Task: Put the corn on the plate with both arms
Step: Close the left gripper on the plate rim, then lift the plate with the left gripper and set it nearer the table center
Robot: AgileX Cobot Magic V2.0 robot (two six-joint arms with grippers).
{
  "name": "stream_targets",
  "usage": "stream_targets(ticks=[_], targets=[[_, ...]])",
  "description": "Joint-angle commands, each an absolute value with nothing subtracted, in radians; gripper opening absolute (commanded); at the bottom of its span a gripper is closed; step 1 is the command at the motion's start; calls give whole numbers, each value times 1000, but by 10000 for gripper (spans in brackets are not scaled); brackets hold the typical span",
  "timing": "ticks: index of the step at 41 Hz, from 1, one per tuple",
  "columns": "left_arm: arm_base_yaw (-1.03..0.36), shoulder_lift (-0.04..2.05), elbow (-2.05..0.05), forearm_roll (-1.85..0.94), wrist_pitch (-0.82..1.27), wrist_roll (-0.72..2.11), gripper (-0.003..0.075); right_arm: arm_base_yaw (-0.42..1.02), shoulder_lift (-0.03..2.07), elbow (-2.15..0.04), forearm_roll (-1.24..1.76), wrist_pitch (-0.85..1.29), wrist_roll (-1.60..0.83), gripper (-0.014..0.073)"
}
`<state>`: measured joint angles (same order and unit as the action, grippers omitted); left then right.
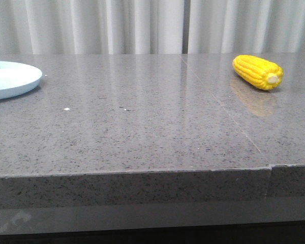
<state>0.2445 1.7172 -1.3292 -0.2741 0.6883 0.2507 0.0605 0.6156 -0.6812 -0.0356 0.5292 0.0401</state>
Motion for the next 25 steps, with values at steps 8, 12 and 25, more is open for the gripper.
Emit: stream_targets(ticks=[8, 12, 25], targets=[[145, 1572, -1416, -350, 702, 252, -20, 54, 624, -715, -48, 449, 32, 597], [87, 1568, -1419, -400, 700, 252, -20, 54, 624, -715, -48, 449, 32, 597], [-140, 1645, -1419, -426, 656, 252, -20, 54, 624, -715, -48, 449, 32, 597]])
